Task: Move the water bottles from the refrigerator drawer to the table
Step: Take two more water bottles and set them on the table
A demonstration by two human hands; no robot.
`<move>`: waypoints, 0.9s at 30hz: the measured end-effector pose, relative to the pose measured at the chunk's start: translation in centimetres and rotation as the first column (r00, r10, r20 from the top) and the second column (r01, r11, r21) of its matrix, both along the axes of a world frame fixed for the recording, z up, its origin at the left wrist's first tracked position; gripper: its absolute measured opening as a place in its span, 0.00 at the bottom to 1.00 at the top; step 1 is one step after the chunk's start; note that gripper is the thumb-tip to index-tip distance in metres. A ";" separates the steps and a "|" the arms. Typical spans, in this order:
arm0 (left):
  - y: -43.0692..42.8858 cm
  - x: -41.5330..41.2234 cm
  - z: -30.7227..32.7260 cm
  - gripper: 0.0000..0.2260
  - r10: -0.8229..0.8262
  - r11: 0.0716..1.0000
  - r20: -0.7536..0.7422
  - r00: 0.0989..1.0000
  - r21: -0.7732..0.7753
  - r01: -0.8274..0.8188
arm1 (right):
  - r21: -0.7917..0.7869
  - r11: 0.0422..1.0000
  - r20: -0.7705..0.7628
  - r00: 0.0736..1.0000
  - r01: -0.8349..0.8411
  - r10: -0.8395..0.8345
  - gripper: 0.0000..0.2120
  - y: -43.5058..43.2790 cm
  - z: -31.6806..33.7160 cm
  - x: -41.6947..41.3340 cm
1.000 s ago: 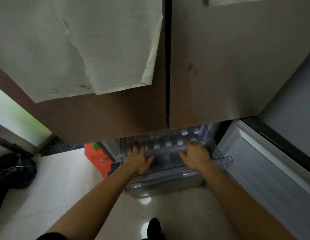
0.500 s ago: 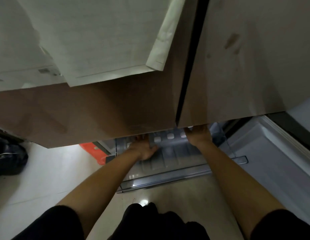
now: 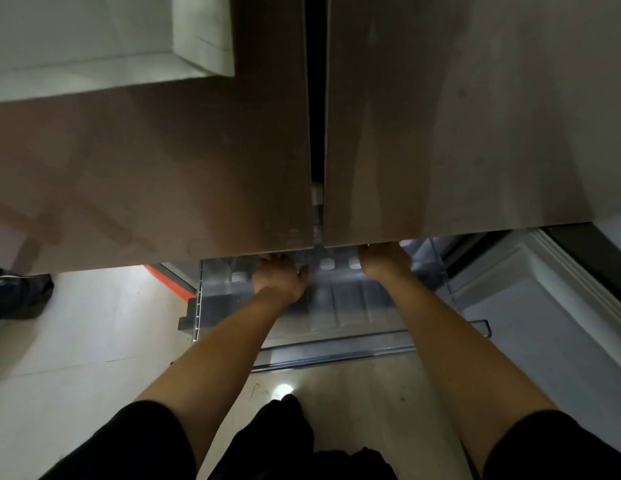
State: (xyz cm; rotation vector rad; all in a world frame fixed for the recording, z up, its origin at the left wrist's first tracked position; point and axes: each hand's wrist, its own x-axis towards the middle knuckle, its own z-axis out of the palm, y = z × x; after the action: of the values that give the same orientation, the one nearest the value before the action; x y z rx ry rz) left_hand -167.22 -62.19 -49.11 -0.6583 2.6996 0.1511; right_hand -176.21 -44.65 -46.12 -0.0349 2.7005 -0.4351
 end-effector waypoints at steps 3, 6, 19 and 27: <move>0.9 -0.6 -0.2 0.28 -0.034 0.997 0.027 0.999 -0.062 0.035 | -0.016 1.000 0.005 1.000 0.004 -0.003 0.29 0.5 0.1 0.4; 1.5 -1.0 0.0 0.25 -0.009 0.996 0.041 0.999 -0.086 0.013 | -0.042 0.998 0.107 0.993 -0.051 0.055 0.26 1.4 0.9 0.9; 3.1 5.8 9.9 0.21 0.186 0.978 -0.087 0.979 0.108 -0.176 | 0.129 0.981 0.118 0.984 -0.145 0.130 0.26 3.2 9.5 7.9; 3.6 11.7 16.6 0.13 0.106 0.994 -0.525 0.844 0.046 -0.096 | 0.016 0.992 -0.126 0.984 -0.124 0.125 0.26 6.2 14.9 12.8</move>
State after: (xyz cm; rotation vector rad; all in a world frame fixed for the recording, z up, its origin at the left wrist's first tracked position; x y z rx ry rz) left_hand -155.54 -58.55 -32.53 -0.8585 3.1800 0.4446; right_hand -163.44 -38.42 -31.26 -0.2360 2.8042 -0.3966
